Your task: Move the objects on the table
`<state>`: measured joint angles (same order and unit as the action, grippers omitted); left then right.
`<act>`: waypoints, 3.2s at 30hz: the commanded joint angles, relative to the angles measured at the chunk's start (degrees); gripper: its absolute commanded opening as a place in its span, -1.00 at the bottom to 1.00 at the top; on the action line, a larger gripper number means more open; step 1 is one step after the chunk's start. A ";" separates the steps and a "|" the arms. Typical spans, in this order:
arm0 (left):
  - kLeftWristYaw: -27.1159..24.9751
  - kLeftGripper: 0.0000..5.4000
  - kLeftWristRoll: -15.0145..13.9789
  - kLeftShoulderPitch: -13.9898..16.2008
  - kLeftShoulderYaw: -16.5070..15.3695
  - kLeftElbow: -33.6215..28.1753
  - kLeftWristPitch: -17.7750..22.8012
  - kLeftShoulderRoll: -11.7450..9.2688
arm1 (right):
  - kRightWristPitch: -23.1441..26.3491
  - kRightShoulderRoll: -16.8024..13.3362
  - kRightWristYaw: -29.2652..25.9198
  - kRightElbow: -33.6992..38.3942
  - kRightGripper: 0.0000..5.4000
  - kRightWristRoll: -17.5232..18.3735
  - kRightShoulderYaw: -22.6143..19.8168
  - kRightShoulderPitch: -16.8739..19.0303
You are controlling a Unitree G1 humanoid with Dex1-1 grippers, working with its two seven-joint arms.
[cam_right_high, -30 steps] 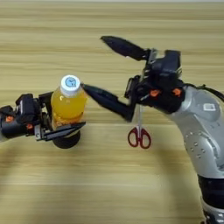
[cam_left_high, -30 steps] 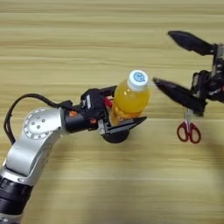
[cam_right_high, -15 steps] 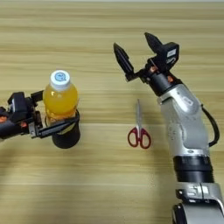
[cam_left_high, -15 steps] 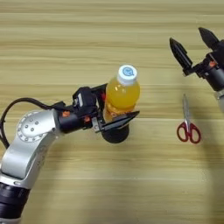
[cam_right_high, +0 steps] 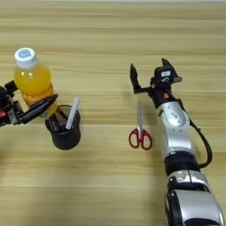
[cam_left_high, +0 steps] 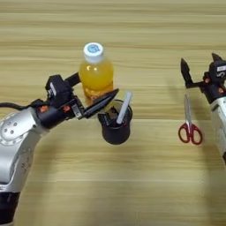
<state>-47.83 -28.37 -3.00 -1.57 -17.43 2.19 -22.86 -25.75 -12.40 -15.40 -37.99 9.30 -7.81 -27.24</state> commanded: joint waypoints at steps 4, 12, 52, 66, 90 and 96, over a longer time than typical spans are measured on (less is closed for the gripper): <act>12.09 0.26 0.09 -1.72 -7.06 1.55 0.99 3.17 | -2.20 0.54 0.22 -2.65 1.00 -0.09 -0.85 -2.27; 25.65 0.26 7.56 -2.42 -7.20 5.73 2.11 7.27 | -3.19 0.75 0.34 -3.87 1.00 -0.37 -0.96 -2.83; 38.27 0.26 25.04 -3.06 -1.46 31.84 -7.63 15.00 | -1.36 1.33 1.87 -6.04 1.00 -1.86 -0.54 -3.85; 38.98 0.26 26.87 -1.27 -0.36 34.38 -9.58 15.41 | -1.84 1.37 1.88 -7.30 1.00 -1.72 -0.70 -4.52; 38.21 0.71 24.97 -1.08 -0.87 33.99 -7.46 15.71 | -2.19 1.23 1.76 -7.33 1.00 -1.78 -0.69 -4.39; 38.23 0.92 25.09 -1.02 -0.77 33.73 -7.38 15.74 | -2.19 1.20 1.69 -7.32 1.00 -1.73 -0.74 -4.37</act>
<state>-9.45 -2.86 -4.12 -2.14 16.51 -5.96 -7.28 -28.02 -11.10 -14.01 -45.09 8.02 -8.40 -30.80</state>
